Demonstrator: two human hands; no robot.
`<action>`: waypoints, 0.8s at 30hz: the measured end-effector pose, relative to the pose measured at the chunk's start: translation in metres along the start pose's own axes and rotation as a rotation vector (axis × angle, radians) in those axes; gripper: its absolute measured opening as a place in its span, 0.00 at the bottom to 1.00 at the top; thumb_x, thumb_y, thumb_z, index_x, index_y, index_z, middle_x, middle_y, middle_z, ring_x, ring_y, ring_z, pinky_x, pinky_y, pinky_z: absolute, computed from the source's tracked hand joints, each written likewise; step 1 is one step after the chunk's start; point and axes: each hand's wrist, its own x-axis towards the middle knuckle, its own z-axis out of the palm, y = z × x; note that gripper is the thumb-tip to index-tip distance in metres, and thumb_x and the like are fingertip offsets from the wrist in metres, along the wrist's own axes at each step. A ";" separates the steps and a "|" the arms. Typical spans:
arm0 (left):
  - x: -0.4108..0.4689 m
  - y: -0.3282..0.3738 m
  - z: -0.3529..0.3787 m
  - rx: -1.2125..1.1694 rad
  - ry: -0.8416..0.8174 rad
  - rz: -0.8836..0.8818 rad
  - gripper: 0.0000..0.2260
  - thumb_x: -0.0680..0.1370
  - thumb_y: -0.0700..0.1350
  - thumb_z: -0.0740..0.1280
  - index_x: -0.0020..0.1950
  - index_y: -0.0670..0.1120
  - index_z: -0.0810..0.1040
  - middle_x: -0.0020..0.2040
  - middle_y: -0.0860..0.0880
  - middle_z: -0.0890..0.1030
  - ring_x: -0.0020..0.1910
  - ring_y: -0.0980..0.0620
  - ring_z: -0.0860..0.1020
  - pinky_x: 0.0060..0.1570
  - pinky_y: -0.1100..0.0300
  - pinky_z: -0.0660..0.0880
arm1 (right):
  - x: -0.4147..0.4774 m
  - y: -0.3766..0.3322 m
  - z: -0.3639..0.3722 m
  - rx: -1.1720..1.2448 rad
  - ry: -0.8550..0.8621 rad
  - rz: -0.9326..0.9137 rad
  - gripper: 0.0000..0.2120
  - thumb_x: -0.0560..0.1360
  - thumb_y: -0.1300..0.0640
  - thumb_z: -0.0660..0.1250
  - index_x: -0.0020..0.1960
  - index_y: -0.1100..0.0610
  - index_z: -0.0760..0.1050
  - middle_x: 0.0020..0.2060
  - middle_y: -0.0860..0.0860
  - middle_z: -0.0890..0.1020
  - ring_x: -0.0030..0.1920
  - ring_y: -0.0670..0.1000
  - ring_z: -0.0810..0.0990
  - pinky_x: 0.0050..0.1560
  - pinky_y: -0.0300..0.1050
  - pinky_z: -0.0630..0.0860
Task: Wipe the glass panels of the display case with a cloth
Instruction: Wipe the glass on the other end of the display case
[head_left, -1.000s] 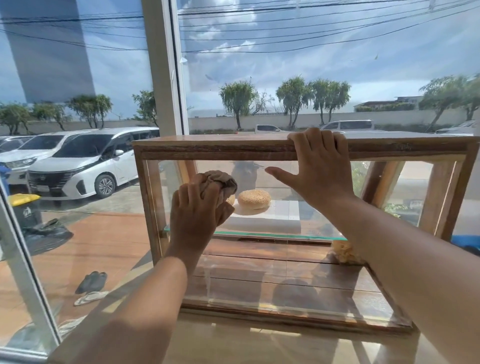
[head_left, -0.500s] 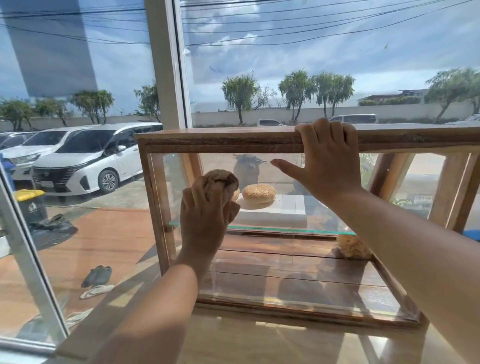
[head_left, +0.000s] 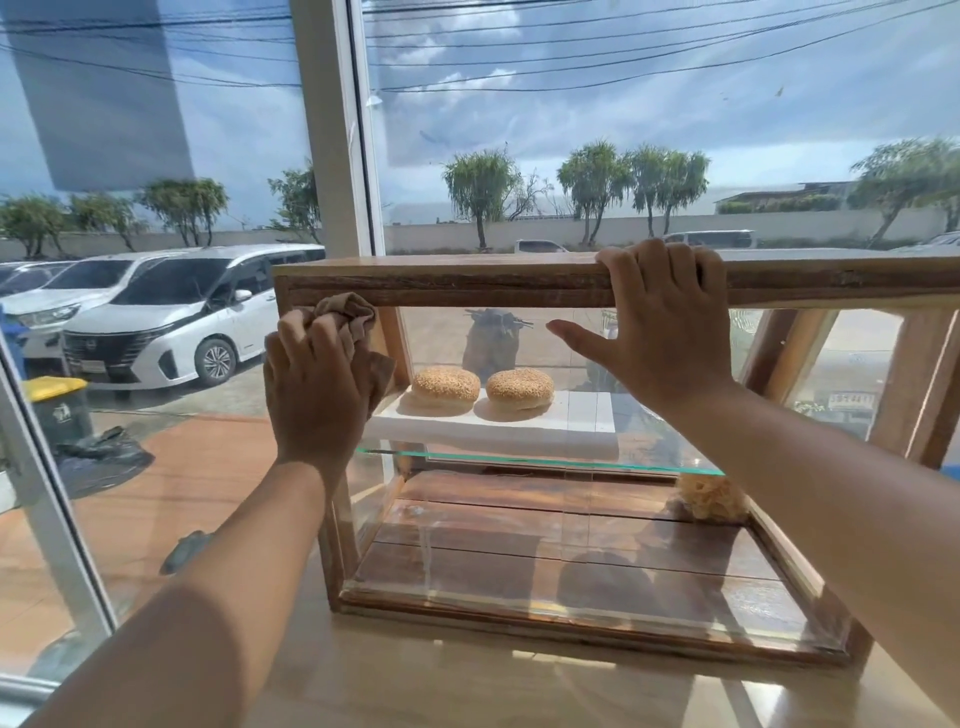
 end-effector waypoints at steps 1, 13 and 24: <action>0.000 -0.003 0.001 -0.002 0.002 0.020 0.13 0.83 0.50 0.59 0.56 0.39 0.69 0.57 0.34 0.72 0.50 0.36 0.70 0.50 0.45 0.68 | 0.002 0.001 0.000 0.003 0.008 0.001 0.34 0.76 0.28 0.58 0.59 0.60 0.72 0.48 0.58 0.75 0.48 0.59 0.72 0.55 0.55 0.64; -0.090 0.017 0.007 -0.025 -0.129 -0.188 0.15 0.82 0.46 0.58 0.55 0.34 0.73 0.55 0.32 0.73 0.49 0.35 0.72 0.48 0.43 0.70 | 0.003 -0.002 0.002 0.015 0.029 -0.010 0.34 0.77 0.29 0.57 0.59 0.60 0.71 0.48 0.58 0.75 0.48 0.59 0.72 0.55 0.55 0.64; -0.076 0.099 0.009 -0.217 -0.076 -0.045 0.12 0.79 0.47 0.61 0.55 0.39 0.72 0.57 0.34 0.74 0.49 0.38 0.72 0.48 0.48 0.70 | 0.000 -0.003 -0.002 0.006 -0.013 -0.006 0.34 0.77 0.29 0.58 0.59 0.61 0.72 0.49 0.58 0.75 0.49 0.60 0.72 0.56 0.55 0.64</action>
